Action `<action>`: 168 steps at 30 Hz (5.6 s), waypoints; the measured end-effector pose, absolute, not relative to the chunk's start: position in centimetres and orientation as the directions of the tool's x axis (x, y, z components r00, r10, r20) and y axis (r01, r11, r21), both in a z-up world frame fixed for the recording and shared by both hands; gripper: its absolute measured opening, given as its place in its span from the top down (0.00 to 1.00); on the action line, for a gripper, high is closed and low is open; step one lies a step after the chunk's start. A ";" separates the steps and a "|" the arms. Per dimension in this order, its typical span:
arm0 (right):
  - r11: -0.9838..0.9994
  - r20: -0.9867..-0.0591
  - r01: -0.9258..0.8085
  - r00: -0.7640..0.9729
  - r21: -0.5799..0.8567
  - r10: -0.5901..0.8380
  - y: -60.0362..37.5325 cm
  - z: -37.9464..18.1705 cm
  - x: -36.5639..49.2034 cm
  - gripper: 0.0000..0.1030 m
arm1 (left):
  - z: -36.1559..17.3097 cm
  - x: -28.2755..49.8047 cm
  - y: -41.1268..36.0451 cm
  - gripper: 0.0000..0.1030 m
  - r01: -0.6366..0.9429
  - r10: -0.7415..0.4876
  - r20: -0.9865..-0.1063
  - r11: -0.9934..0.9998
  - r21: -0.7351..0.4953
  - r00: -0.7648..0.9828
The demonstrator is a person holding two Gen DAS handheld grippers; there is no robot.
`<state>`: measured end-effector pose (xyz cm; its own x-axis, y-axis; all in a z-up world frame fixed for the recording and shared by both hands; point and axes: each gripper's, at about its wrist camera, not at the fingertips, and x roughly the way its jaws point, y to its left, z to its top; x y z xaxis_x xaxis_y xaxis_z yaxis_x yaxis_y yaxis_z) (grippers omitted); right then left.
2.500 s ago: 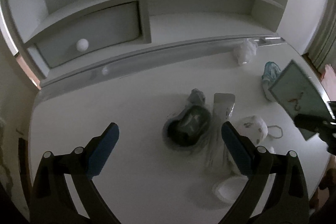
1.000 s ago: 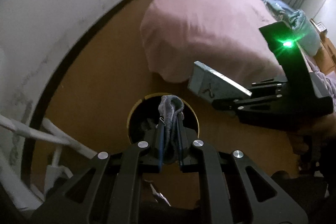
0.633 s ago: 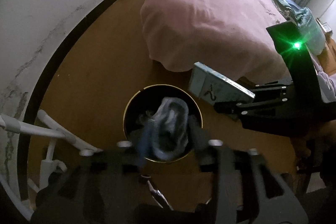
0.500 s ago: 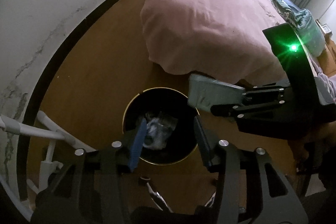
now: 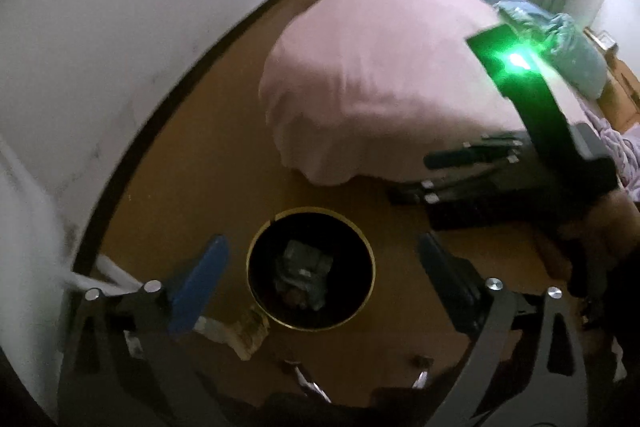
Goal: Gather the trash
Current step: 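Grasp the floral face mask with right tool while left tool grasps clear plastic ring, then carry the mask and plastic ring over the bin and open both tools, then grasp the blue-trimmed white cloth bag with right tool while left tool grasps white wrapper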
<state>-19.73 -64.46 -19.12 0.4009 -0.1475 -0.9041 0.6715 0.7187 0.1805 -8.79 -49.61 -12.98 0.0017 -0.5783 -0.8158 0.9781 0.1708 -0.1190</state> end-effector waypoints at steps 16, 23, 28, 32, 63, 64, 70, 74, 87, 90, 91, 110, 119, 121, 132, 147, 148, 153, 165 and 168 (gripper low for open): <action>0.983 -0.749 -0.010 0.646 0.182 0.146 -36.7 -5.7 3.7 0.30 | -1.2 5.6 -17.2 0.08 0.634 -0.451 -0.736 0.772 -0.039 0.505; 0.895 -0.770 -0.415 0.515 0.161 0.377 -18.0 -5.9 13.5 0.30 | -2.5 9.7 0.6 0.08 0.308 -0.212 -0.765 0.951 -0.019 0.608; 0.818 -0.817 -0.569 0.430 0.086 0.385 -10.6 -7.4 18.1 0.30 | -3.9 10.4 7.3 0.08 0.208 -0.166 -0.785 0.977 -0.049 0.597; 0.805 -0.859 -0.589 0.377 0.066 0.347 -8.9 -9.0 20.4 0.35 | -4.8 10.7 8.2 0.08 0.226 -0.197 -0.792 0.971 -0.077 0.578; 0.941 -0.756 -0.313 0.583 0.128 0.297 -26.0 -3.9 9.3 0.84 | -6.4 12.1 -1.7 0.59 0.403 -0.222 -0.829 0.915 0.005 0.513; 0.954 -0.747 -0.273 0.608 0.123 0.270 -27.7 -3.4 8.2 0.84 | -5.7 11.9 -3.4 0.59 0.433 -0.253 -0.820 0.901 -0.007 0.514; 0.993 -0.711 0.064 0.703 0.097 0.024 -41.1 -2.5 -1.4 0.84 | -2.4 8.8 -15.5 0.59 0.636 -0.465 -0.745 0.768 -0.071 0.478; 0.949 -0.728 0.299 0.672 0.097 -0.137 -49.4 -4.6 -7.9 0.84 | -1.3 4.7 -25.5 0.59 0.792 -0.608 -0.709 0.600 -0.117 0.356; 0.759 -0.875 0.622 0.458 0.191 -0.155 -62.6 -18.9 -21.3 0.84 | -11.9 -9.0 -47.5 0.59 0.972 -0.580 -0.814 0.173 -0.158 -0.029; 0.741 -0.903 0.635 0.419 0.219 -0.091 -63.5 -23.1 -21.6 0.84 | -16.0 -9.1 -49.6 0.59 0.974 -0.530 -0.847 0.170 -0.147 -0.036; 0.738 -0.908 0.637 0.411 0.225 -0.077 -63.6 -24.0 -21.5 0.84 | -17.4 -8.7 -50.0 0.59 0.973 -0.513 -0.858 0.174 -0.149 -0.039; 0.725 -0.930 0.632 0.367 0.272 0.029 -64.9 -29.8 -18.8 0.84 | -22.5 -7.2 -51.6 0.39 0.960 -0.447 -0.893 0.220 -0.173 -0.058; 0.730 -0.921 0.629 0.390 0.268 0.002 -64.6 -28.3 -18.8 0.46 | -18.7 -8.3 -50.1 0.23 0.970 -0.503 -0.863 0.175 -0.166 -0.057; 0.730 -0.919 0.629 0.395 0.266 -0.006 -64.5 -27.6 -18.8 0.46 | -17.3 -8.8 -49.4 0.21 0.977 -0.521 -0.852 0.157 -0.148 -0.045; 0.803 -0.830 0.563 0.530 0.194 -0.171 -60.2 -13.3 -15.7 0.29 | -3.8 -7.0 -38.9 0.07 0.967 -0.665 -0.740 0.242 -0.079 0.106; 0.982 -0.743 -0.061 0.646 0.177 0.174 -30.6 -4.1 11.5 0.27 | -1.6 12.9 -4.3 0.07 0.438 -0.243 -0.759 0.897 0.061 0.604; 0.982 -0.750 -0.083 0.635 0.170 0.184 -28.8 -4.2 13.1 0.27 | -1.9 13.3 -2.9 0.07 0.418 -0.227 -0.762 0.906 0.063 0.607; 0.983 -0.789 -0.134 0.586 0.128 0.183 -22.6 -6.0 19.6 0.27 | -3.1 15.8 2.3 0.07 0.363 -0.201 -0.783 0.931 0.033 0.589; 0.983 -0.823 -0.127 0.538 0.134 0.182 -21.2 -7.5 23.7 0.81 | -6.2 20.7 1.6 0.07 0.340 -0.199 -0.807 0.940 0.002 0.556; 0.983 -0.808 -0.141 0.562 0.119 0.178 -21.4 -6.4 22.3 0.81 | -6.5 21.5 1.1 0.17 0.333 -0.175 -0.814 0.943 0.024 0.554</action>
<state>22.34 -21.37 -6.38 0.5620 0.1785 -0.8076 -0.1411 0.9828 0.1190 21.45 1.10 -6.53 0.5542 -0.1754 -0.8137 0.3331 0.9426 0.0238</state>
